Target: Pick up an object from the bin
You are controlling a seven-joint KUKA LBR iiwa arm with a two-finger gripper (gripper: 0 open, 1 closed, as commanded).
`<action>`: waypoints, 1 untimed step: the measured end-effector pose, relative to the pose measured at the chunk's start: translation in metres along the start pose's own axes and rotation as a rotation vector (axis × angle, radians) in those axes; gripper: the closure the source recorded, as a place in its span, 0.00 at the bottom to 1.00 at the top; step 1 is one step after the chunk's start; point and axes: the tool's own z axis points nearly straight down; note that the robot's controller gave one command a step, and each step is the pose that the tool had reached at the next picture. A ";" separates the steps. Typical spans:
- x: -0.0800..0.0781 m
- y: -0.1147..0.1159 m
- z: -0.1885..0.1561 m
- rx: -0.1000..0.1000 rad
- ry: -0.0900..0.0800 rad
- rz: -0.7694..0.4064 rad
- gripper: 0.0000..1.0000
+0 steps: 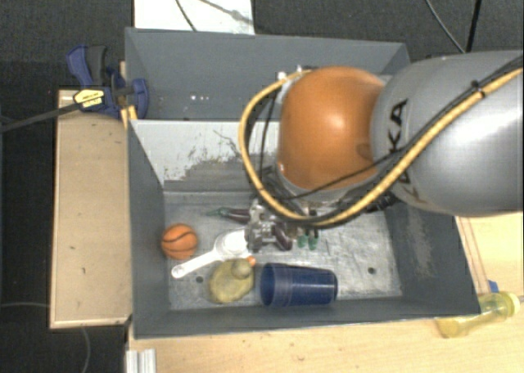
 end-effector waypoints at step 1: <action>-0.013 -0.002 0.089 0.000 0.000 -0.094 0.00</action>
Offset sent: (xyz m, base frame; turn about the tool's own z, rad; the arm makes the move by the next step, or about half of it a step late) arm 0.0000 0.0000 0.0000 0.0000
